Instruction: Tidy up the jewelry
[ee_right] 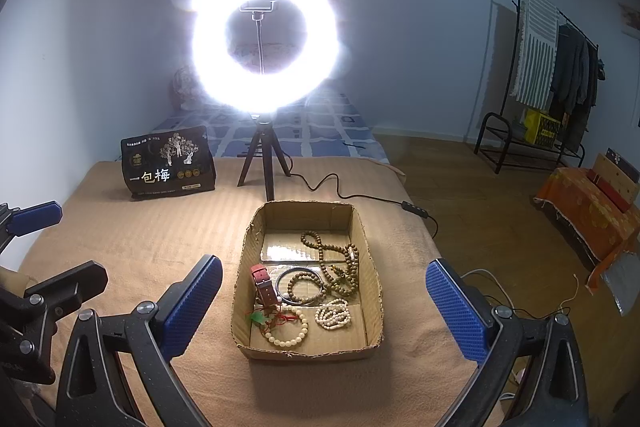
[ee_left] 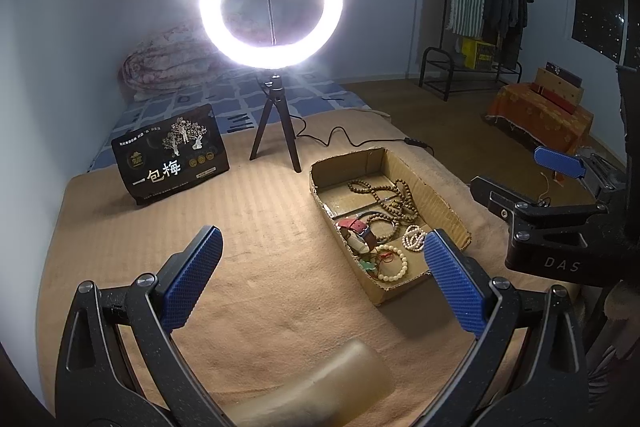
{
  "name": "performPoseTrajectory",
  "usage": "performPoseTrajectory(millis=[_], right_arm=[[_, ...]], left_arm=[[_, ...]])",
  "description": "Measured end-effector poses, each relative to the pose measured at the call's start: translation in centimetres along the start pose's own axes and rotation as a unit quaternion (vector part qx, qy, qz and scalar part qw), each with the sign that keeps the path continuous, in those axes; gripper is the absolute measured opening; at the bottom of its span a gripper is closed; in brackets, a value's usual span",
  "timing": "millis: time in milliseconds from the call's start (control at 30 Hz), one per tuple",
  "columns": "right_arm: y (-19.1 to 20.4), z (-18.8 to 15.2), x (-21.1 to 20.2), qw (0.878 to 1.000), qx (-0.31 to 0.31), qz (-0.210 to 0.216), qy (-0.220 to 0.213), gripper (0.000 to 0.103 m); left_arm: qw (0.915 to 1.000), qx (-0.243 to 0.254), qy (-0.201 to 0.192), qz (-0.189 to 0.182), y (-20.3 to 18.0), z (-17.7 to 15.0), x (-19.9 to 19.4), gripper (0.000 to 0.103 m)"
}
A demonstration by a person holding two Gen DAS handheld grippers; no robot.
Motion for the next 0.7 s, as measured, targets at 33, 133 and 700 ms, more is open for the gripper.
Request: performPoseTrajectory(millis=[33, 133, 700], right_arm=[[0.0, 0.01, 0.0, 1.0, 0.0, 0.0, 0.0, 0.103], [-0.01, 0.01, 0.0, 1.0, 0.0, 0.0, 0.0, 0.103], [0.32, 0.07, 0.1, 1.0, -0.005, 0.001, 0.004, 0.103]], left_arm=[[1.0, 0.0, 0.0, 0.0, 0.0, 0.01, 0.0, 0.102], [1.0, -0.003, 0.001, 0.002, -0.08, 0.08, -0.19, 0.102], [0.9998, -0.007, -0.009, 0.016, -0.07, 0.19, -0.63, 0.102]])
Point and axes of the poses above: each gripper's, at about its wrist camera, not at the fingertips, and x roughly the way its jaws point, y to its left, z to its top, the point moved 2 cm from there along x, roughly the way its jaws point, and after that the axes turned 2 degrees about x, right-handed, at the moved point
